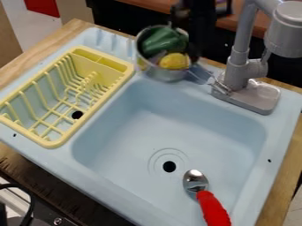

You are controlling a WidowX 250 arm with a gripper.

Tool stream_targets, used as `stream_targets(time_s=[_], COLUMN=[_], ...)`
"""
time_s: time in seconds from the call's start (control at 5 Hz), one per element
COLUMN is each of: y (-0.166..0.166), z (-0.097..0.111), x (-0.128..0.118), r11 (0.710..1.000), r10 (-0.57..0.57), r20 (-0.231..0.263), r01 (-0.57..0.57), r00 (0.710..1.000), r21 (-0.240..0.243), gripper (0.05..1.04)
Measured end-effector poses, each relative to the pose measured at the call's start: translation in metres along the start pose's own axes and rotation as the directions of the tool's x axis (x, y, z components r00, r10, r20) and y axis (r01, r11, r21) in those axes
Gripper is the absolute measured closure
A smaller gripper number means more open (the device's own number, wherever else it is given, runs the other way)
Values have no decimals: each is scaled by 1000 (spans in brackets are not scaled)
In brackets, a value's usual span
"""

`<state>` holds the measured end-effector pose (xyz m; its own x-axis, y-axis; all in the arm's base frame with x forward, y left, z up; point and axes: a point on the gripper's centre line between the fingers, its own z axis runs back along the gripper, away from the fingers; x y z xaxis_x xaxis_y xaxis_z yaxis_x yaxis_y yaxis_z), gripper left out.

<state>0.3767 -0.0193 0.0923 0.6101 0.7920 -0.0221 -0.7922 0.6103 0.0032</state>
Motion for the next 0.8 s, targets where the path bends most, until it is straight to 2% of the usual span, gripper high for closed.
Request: stream_targets(time_s=[0.2,0.4,0.6,0.8], y=[4,8,9,11], z=[5,6,5,6], x=[-6,-12,-13,-15], r11=[986,982,981,984], r10=[-152,-169,-169,-160], r20=[40,48,58,43], r01=[154,172,173,162], r00=[988,984,984,986], r21=[-55,-80,-82,-72], gripper=[1030,1030,1010,873])
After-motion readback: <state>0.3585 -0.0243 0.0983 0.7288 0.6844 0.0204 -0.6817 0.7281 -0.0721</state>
